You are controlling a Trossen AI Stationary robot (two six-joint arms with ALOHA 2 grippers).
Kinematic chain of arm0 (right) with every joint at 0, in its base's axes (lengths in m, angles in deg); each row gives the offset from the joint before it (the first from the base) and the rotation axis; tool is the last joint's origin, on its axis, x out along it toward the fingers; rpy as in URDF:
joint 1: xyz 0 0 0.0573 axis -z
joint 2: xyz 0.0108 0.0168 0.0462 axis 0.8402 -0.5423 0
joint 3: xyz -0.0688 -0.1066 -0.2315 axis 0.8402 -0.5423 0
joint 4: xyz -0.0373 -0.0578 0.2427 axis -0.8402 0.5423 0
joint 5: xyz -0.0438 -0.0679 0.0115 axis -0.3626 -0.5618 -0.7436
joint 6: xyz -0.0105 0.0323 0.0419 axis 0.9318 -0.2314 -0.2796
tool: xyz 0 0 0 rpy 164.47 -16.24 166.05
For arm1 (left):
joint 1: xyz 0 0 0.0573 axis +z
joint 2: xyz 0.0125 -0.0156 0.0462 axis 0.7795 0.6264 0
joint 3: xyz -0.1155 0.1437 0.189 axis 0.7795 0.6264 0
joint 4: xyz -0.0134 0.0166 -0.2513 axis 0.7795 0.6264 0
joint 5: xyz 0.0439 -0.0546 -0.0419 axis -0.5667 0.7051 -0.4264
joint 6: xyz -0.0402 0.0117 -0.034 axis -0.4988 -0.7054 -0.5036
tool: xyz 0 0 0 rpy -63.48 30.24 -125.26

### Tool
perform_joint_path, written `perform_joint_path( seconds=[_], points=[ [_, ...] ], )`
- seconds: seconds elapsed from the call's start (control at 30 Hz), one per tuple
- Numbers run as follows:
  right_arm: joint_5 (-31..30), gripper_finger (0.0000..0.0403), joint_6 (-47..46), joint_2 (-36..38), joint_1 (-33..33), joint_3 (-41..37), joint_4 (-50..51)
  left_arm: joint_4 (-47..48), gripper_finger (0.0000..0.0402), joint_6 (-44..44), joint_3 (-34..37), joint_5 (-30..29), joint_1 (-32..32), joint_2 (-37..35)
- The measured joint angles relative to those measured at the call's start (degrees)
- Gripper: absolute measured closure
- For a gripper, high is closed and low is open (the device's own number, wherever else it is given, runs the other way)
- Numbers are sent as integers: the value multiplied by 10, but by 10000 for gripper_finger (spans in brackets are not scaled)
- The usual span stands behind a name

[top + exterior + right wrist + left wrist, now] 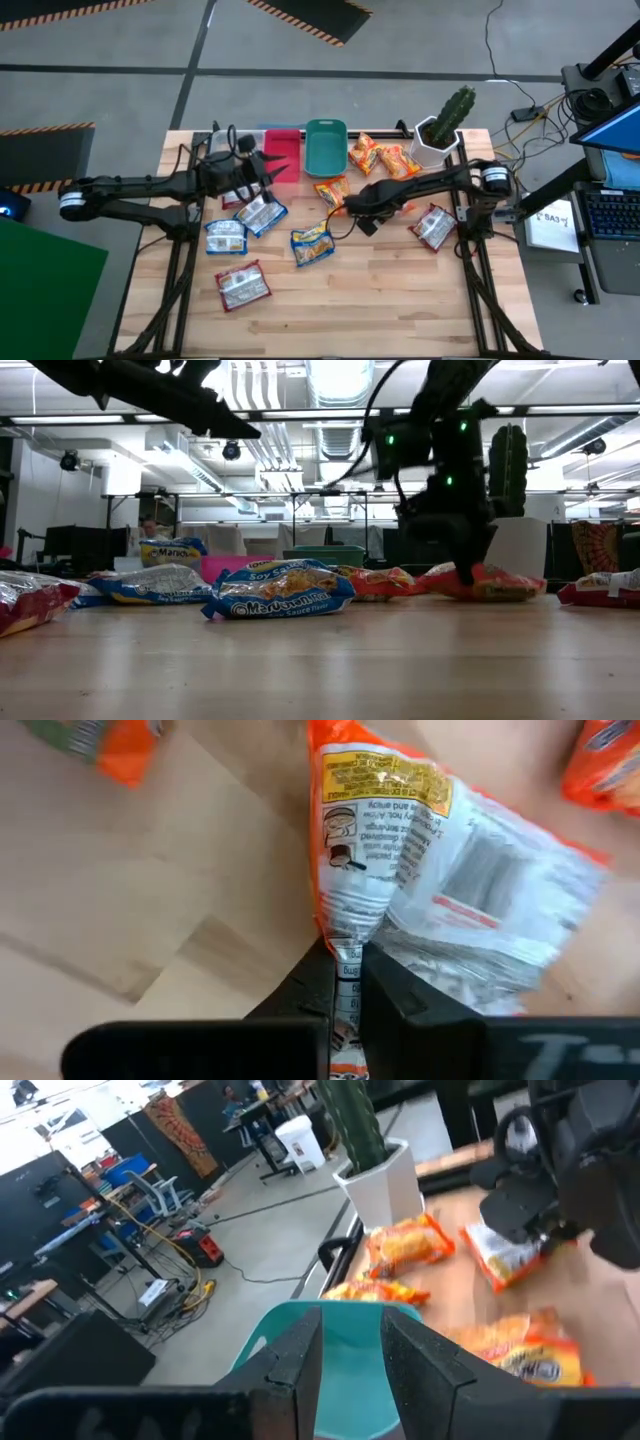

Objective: Sort Maruchan noodles
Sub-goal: Put the orange noodle pack into the green bin

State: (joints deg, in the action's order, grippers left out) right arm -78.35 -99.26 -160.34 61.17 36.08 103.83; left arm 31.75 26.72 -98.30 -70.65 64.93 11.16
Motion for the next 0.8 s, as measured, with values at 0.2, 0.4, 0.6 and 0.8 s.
perform_joint_path(
  seconds=[0.2,0.4,0.6,0.8],
  points=[
    [0,390,10,87,0,0,-1,-20,314,-31,0,1,0,-1],
    [-4,390,19,198,1,-20,-72,-25,314,-41,0,1,0,0],
    [1,392,43,294,17,-101,-315,-32,314,-62,0,1,0,0],
    [0,392,54,307,59,-194,-626,-70,314,-84,-1,1,0,0]
  ],
)
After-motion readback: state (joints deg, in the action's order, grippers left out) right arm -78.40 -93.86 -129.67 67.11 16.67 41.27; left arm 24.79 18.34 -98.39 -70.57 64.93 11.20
